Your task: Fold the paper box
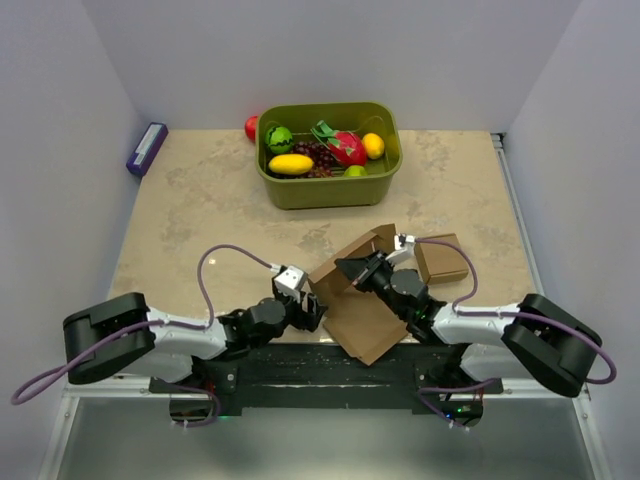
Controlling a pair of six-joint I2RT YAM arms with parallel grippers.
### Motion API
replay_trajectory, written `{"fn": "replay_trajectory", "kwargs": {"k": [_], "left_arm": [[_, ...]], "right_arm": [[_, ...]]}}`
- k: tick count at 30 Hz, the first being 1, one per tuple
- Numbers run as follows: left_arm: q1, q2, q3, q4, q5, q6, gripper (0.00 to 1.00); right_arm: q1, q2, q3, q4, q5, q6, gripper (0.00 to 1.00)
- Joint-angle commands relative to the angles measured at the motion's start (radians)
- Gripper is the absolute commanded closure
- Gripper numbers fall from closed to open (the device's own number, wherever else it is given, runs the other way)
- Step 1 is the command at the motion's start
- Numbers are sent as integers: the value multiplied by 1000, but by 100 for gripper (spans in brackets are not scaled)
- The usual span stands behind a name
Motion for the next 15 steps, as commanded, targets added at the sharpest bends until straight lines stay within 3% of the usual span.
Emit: {"fn": "replay_trajectory", "kwargs": {"k": [1, 15], "left_arm": [[-49, 37, 56, 7, -148, 39, 27], [-131, 153, 102, 30, -264, 31, 31]], "right_arm": [[8, -62, -42, -19, 12, -59, 100], [13, -208, -113, -258, 46, -1, 100]]}}
